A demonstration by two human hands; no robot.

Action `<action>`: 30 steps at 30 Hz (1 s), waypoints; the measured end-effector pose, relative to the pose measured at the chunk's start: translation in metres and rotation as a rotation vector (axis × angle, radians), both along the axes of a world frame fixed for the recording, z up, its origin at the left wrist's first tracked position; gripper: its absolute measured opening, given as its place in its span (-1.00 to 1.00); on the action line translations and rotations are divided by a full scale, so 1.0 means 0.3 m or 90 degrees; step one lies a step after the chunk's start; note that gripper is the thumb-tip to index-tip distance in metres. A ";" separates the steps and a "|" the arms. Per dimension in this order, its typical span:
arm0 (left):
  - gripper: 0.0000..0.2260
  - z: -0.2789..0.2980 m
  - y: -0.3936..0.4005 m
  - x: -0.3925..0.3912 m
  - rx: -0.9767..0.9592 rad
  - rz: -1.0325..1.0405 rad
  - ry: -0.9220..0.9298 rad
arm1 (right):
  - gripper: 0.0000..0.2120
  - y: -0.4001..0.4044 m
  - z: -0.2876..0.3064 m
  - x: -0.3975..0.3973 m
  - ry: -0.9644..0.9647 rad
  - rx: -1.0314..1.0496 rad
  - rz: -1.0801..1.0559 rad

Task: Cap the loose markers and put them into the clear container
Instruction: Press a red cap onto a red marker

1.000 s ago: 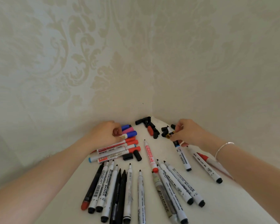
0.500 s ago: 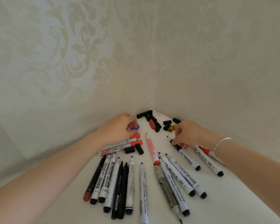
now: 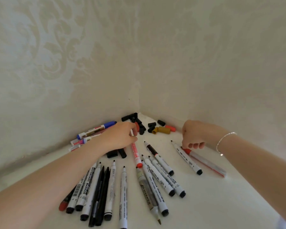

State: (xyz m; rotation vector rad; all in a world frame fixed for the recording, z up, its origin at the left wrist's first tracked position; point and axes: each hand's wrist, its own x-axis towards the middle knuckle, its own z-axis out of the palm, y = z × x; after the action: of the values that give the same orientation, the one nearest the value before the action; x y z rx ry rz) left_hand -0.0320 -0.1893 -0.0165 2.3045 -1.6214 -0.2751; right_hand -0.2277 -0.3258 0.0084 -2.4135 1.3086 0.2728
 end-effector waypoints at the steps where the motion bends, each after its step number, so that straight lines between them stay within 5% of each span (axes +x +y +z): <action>1: -0.97 0.000 0.001 0.002 0.001 0.008 0.008 | -0.89 -0.003 -0.002 -0.005 0.004 -0.008 -0.005; 9: -0.94 0.006 -0.011 0.004 -0.053 0.034 0.091 | -0.88 -0.004 -0.035 -0.005 0.032 -0.039 0.011; 12: -0.94 0.022 -0.031 -0.001 -0.112 0.026 0.185 | -0.91 -0.015 0.020 0.030 -0.181 -0.064 -0.007; 15: -0.87 0.048 -0.052 -0.016 -0.141 0.017 0.384 | -0.73 0.010 0.085 0.078 -0.467 0.065 -0.048; 19: -0.71 0.069 -0.058 -0.050 -0.124 -0.030 0.515 | -0.65 0.070 0.119 0.141 -0.631 0.212 -0.034; 25: -0.72 0.076 -0.041 -0.066 -0.149 -0.044 0.629 | -0.76 0.066 0.090 0.167 -0.693 0.318 -0.044; 30: -0.62 0.083 -0.015 0.002 -0.145 -0.027 0.655 | -0.81 -0.038 0.030 0.167 -0.570 0.129 -0.118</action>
State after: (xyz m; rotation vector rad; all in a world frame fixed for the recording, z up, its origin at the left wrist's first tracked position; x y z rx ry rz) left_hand -0.0314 -0.1939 0.0086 1.5000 -1.0643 -1.0159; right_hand -0.1775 -0.3373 0.0173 -1.8382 0.9852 -0.6277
